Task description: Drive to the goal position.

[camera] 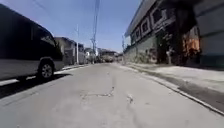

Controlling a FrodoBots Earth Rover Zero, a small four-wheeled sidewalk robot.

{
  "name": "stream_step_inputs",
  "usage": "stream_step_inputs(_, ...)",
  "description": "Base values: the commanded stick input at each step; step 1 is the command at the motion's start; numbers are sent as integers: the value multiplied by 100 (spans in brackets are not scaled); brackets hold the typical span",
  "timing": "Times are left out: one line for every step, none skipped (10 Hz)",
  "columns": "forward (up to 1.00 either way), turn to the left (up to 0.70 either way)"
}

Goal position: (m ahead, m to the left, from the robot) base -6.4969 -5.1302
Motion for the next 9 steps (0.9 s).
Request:
stream_step_inputs(100, 2)
stream_step_inputs(100, 2)
stream_step_inputs(100, 2)
stream_step_inputs(100, 2)
stream_step_inputs(100, 2)
stream_step_inputs(100, 2)
stream_step_inputs(100, 10)
stream_step_inputs(100, 7)
stream_step_inputs(100, 3)
